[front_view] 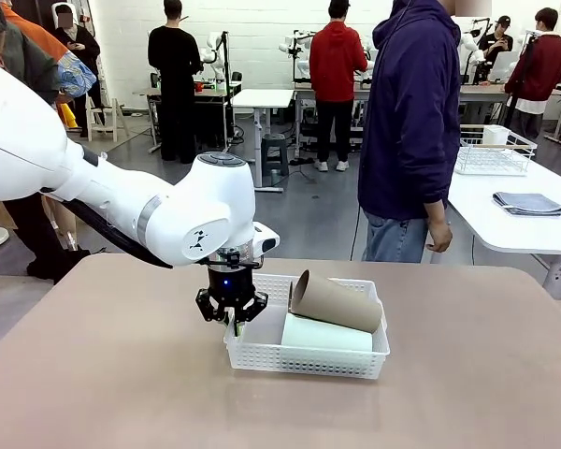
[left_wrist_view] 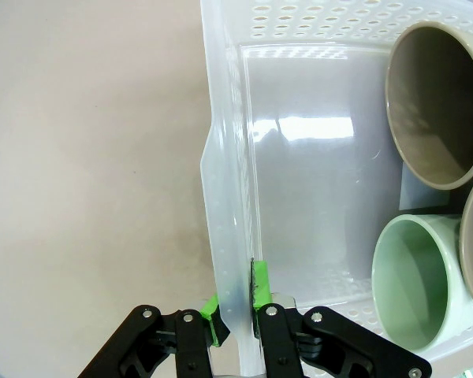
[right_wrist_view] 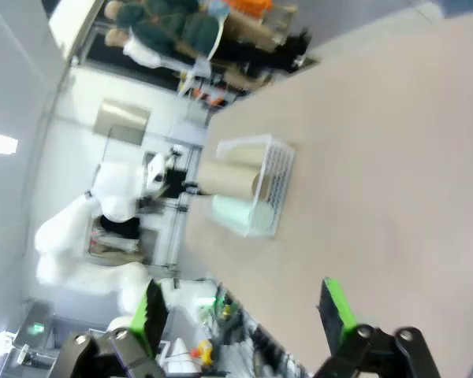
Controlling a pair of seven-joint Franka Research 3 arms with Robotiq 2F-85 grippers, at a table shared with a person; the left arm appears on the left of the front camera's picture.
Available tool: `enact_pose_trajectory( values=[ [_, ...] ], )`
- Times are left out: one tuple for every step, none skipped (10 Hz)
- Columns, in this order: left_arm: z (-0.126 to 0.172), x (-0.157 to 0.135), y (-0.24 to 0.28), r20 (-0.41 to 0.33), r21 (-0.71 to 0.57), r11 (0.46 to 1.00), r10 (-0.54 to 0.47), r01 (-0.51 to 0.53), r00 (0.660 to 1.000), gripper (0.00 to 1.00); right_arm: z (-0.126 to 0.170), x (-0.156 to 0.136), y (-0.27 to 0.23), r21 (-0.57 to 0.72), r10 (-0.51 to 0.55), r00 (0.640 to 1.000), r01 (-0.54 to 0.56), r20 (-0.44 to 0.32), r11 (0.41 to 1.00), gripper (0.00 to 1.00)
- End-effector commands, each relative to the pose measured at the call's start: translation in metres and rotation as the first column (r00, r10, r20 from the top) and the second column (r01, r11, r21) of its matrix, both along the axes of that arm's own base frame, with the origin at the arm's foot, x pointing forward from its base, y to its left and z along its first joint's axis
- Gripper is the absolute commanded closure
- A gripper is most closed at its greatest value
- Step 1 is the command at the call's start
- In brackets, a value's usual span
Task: Clean and organize the cups into the basket.
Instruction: Move the Organizing basket back to the left side of the table.
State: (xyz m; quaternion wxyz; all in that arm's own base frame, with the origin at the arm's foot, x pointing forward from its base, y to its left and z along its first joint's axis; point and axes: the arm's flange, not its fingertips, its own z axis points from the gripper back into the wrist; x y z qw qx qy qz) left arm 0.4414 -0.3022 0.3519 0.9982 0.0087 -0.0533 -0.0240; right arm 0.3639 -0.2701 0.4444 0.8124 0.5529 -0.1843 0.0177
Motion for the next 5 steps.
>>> enact_pose_trajectory(
  values=[
    [0.002,-0.002,0.001,0.006,0.000,1.000,-0.004,0.004,1.000,1.00,-0.002,0.002,-0.039,0.096,0.062,0.996,-0.056,-0.066,0.994,0.00],
    [0.002,-0.002,0.001,0.006,0.000,1.000,-0.004,0.004,1.000,1.00,-0.007,-0.003,-0.054,0.127,0.061,0.997,-0.053,-0.053,0.990,0.00],
    [0.002,-0.002,0.001,0.006,0.000,1.000,-0.004,0.004,1.000,1.00,-0.013,-0.008,-0.064,0.173,0.021,0.999,-0.014,-0.034,0.985,0.00],
    [0.002,-0.002,0.001,0.006,0.000,1.000,-0.004,0.004,1.000,1.00,-0.021,-0.012,-0.068,0.181,0.010,0.999,-0.004,-0.032,0.983,0.00],
    [0.002,-0.002,0.001,0.006,0.000,1.000,-0.004,0.004,1.000,1.00,-0.020,-0.009,-0.065,0.176,-0.006,1.000,0.009,-0.013,0.984,0.00]
  ],
)
